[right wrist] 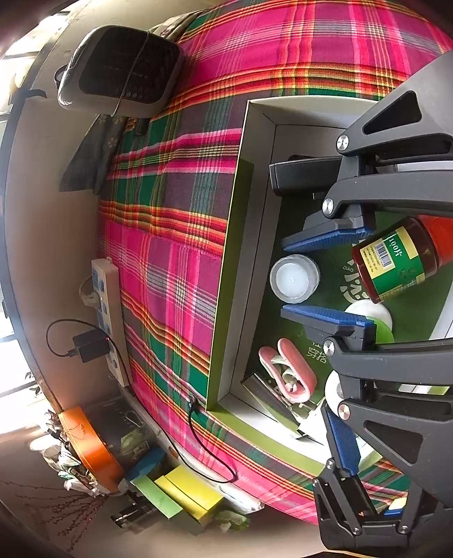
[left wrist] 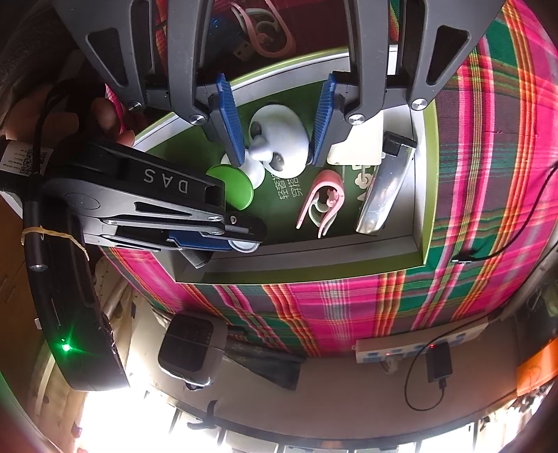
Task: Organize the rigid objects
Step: 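Lower both items into the tray and open both tools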
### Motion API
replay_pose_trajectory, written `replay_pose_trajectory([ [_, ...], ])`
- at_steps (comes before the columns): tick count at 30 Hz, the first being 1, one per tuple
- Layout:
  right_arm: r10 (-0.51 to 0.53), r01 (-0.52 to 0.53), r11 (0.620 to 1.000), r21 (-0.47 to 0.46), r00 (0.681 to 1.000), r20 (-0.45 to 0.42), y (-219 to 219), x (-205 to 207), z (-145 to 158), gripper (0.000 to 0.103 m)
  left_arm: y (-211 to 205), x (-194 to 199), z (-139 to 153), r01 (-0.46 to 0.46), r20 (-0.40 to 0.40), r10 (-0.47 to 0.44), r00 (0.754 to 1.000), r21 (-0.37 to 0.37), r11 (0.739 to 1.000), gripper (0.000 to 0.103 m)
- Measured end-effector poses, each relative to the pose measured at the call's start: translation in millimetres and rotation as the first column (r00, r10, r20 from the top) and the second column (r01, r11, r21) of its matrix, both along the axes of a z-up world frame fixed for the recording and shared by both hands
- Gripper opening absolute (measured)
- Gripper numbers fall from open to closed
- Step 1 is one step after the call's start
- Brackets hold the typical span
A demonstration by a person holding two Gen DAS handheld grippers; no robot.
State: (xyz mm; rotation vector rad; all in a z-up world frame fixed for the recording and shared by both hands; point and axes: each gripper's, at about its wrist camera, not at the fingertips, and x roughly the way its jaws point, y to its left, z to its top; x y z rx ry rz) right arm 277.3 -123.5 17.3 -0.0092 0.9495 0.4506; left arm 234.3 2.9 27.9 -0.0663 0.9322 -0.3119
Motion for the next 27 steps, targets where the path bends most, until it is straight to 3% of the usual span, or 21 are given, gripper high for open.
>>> replay_pose_trajectory([
  [8,-0.01,0.009,1.0,0.013,1.0,0.018,-3,-7,7,0.04,-1,-9,4,-0.014,0.018,0.013,1.0,0.021,1.0,0.042],
  [27,-0.036,0.033,0.999,0.039,0.996,0.081,-8,-54,27,0.04,3,-53,20,-0.049,0.074,0.046,0.996,0.042,0.998,0.044],
])
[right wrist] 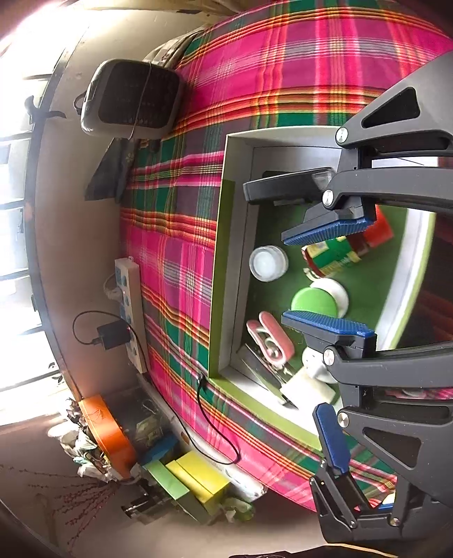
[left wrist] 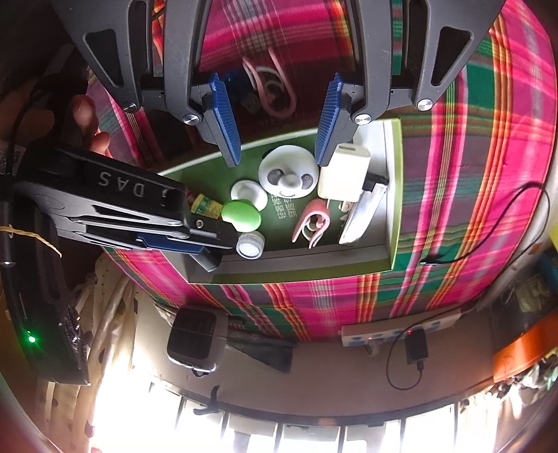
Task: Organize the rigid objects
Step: 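Lower both items into the tray and open both tools, then withdraw both tools from the tray toward the items left on the cloth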
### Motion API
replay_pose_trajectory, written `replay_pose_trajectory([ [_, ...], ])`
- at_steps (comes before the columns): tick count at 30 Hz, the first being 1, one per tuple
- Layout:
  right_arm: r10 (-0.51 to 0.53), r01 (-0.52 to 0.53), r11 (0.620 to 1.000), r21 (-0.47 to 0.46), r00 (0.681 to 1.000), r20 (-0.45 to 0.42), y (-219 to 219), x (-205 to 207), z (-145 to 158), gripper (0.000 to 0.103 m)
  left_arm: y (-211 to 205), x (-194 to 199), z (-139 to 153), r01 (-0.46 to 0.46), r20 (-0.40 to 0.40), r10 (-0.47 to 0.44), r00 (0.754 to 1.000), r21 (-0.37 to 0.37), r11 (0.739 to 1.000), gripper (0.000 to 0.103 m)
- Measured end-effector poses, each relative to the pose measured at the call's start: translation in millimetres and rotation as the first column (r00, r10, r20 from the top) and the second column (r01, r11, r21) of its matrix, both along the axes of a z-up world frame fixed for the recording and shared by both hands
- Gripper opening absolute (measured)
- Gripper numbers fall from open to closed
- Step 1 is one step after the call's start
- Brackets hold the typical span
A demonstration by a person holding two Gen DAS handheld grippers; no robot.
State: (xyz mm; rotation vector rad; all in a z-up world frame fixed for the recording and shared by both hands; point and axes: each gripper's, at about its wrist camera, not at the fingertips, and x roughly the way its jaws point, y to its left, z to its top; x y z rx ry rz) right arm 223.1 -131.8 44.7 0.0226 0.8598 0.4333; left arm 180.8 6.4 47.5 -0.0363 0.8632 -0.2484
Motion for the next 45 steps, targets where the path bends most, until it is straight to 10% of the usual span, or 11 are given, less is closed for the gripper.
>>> replay_pose_trajectory([
  [45,-0.055,0.056,0.998,-0.014,0.997,0.047,-24,-111,-10,0.041,16,-45,-26,-0.039,-0.054,0.038,0.998,-0.021,0.999,0.046],
])
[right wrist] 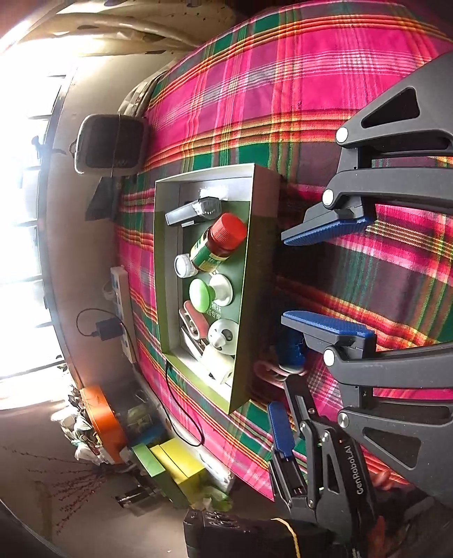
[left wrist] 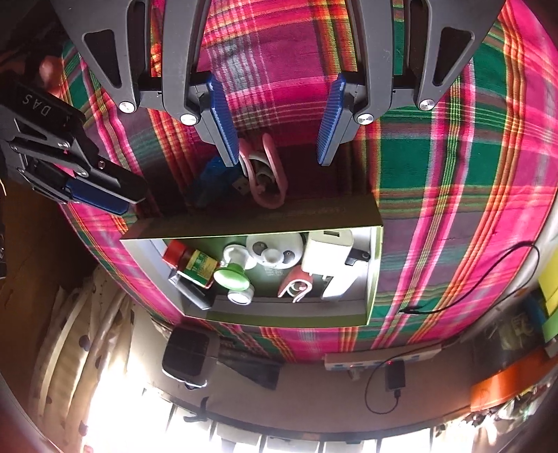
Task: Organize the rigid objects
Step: 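Withdraw both tools from the tray toward the items left on the cloth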
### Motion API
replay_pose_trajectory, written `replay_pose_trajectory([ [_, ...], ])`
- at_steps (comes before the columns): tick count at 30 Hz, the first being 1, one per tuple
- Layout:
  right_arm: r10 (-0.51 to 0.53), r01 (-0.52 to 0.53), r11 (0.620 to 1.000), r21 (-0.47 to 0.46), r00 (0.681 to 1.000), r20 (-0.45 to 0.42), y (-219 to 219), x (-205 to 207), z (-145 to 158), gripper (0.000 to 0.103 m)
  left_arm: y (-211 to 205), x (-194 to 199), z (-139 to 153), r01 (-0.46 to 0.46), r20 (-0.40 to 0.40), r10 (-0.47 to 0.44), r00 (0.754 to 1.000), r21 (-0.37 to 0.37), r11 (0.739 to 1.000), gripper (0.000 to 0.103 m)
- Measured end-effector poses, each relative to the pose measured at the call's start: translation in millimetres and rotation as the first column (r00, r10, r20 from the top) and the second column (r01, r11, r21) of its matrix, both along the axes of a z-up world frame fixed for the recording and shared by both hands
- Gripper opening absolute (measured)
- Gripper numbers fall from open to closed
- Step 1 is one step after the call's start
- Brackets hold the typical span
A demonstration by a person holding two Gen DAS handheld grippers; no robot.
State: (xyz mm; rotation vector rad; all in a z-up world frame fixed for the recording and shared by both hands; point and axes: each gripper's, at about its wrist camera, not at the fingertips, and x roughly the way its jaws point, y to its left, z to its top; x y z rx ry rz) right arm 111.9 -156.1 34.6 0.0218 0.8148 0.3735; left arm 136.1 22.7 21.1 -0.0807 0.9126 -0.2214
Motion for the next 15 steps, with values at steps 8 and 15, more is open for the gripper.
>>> replay_pose_trajectory([
  [8,-0.002,0.002,1.0,-0.006,1.0,-0.007,1,1,-2,0.041,-1,4,1,0.021,0.001,-0.021,1.0,0.018,1.0,0.046],
  [15,0.0,0.0,1.0,-0.009,1.0,-0.011,2,1,-3,0.041,-10,12,1,0.034,0.004,-0.034,0.999,0.067,0.997,0.046],
])
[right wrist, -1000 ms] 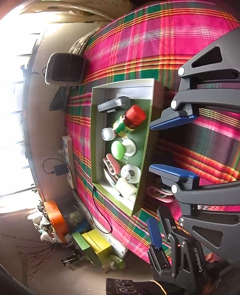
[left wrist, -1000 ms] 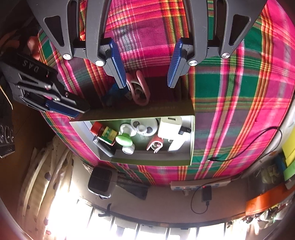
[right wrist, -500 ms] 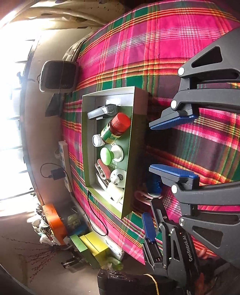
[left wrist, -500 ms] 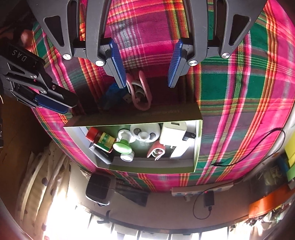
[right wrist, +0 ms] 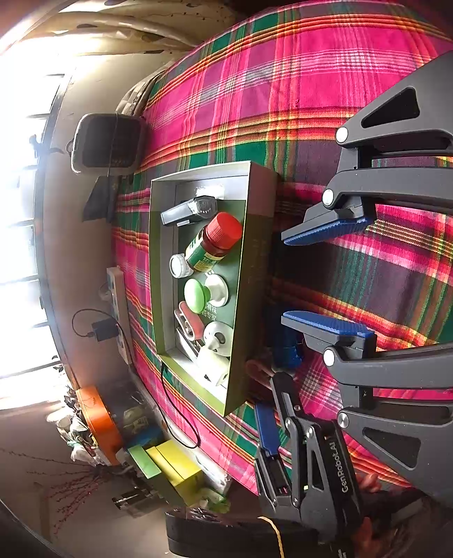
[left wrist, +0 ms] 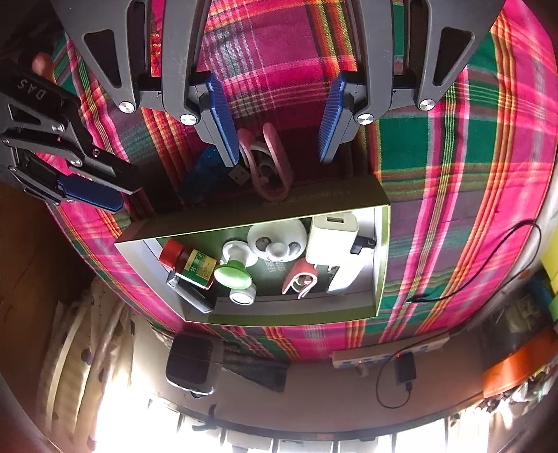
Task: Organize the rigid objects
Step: 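Withdraw both tools from the tray toward the items left on the cloth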
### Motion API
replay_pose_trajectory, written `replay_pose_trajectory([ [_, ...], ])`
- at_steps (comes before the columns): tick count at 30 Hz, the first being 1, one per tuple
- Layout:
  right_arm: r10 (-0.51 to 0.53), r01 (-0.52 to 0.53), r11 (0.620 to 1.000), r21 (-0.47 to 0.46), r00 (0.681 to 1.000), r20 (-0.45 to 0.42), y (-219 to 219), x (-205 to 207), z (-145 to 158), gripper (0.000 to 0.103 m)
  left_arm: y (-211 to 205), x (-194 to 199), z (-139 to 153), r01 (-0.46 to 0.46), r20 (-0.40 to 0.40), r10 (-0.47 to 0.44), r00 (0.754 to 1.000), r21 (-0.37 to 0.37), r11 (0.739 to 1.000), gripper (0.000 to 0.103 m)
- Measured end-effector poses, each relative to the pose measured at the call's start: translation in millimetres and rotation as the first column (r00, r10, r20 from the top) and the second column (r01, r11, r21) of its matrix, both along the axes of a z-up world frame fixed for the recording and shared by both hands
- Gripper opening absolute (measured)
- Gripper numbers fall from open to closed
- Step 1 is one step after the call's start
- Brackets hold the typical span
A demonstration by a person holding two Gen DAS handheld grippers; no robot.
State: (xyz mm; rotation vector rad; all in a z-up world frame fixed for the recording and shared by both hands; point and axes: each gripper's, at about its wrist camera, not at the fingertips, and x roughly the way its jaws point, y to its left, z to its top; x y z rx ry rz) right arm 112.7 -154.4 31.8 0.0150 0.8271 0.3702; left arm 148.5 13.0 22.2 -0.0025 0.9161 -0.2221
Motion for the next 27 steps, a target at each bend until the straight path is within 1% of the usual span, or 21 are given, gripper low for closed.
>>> replay_pose_trajectory([
  [2,0.001,-0.001,1.0,-0.001,1.0,-0.001,0,0,0,0.041,-1,1,0,-0.005,0.003,0.005,1.0,0.007,1.0,0.046],
  [5,0.004,-0.004,1.0,-0.003,1.0,-0.001,1,0,0,0.041,6,3,-2,-0.025,-0.008,0.025,1.0,-0.019,0.999,0.046],
  [7,0.008,-0.008,1.0,-0.006,1.0,-0.005,3,0,-1,0.041,9,4,-6,-0.057,-0.011,0.057,0.998,0.02,0.998,0.046],
  [8,0.008,-0.008,1.0,-0.008,1.0,-0.007,3,0,-2,0.041,11,4,-7,-0.064,-0.014,0.065,0.998,0.022,0.998,0.046],
  [11,0.011,-0.011,1.0,-0.016,1.0,-0.016,5,1,-4,0.041,21,1,-7,-0.073,-0.007,0.073,0.997,-0.01,0.997,0.045],
  [13,0.017,-0.017,1.0,-0.022,1.0,-0.021,9,2,-5,0.041,25,0,-7,-0.079,-0.003,0.079,0.997,-0.006,0.997,0.043],
  [16,0.027,-0.028,0.999,-0.027,0.999,-0.025,13,3,-6,0.041,31,-1,-8,-0.081,-0.003,0.081,0.997,-0.018,0.997,0.04],
  [21,0.043,-0.045,0.999,-0.031,0.998,-0.037,23,5,-8,0.041,40,-6,-8,-0.082,-0.003,0.082,0.997,-0.024,0.996,0.039],
  [27,0.049,-0.05,0.998,-0.023,0.997,-0.056,35,9,-11,0.041,57,-10,-9,-0.111,-0.003,0.111,0.994,-0.036,0.993,0.039],
])
